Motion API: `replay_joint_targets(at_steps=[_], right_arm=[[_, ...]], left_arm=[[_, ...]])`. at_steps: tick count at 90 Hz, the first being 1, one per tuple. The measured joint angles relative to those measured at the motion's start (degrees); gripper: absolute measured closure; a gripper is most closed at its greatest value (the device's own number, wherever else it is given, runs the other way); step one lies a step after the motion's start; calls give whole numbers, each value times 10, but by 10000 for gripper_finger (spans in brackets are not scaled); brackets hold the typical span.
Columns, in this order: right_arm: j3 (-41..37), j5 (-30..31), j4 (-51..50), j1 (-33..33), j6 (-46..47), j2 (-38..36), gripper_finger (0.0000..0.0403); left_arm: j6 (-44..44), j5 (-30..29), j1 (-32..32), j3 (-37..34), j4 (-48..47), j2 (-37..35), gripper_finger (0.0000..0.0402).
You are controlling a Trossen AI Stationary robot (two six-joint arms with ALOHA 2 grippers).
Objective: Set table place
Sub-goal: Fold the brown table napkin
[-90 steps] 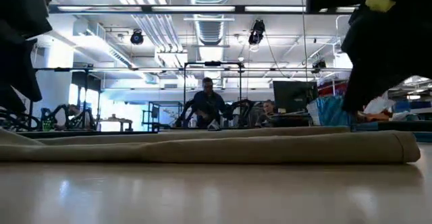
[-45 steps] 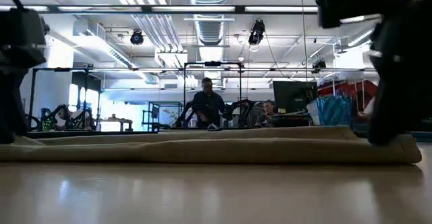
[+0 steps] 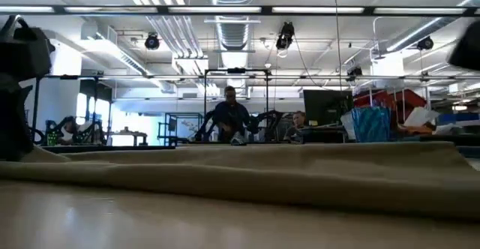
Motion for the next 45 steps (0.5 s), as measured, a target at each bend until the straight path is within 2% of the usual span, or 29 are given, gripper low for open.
replay_joint_targets(at_steps=[13, 25, 37, 45], right_arm=[[71, 50, -110, -10, -71, -2, 360], [122, 98, -207, -49, -149, -4, 343], [132, 75, -199, -113, -263, -4, 314], [127, 63, -159, -158, -355, -4, 286]], left_arm=[[-41, -1, 0, 56, -99, -30, 322], [-120, 3, -4, 123, -133, -63, 326], [-212, 24, -18, 172, -126, -81, 321], [-281, 32, -33, 180, -126, -79, 318]])
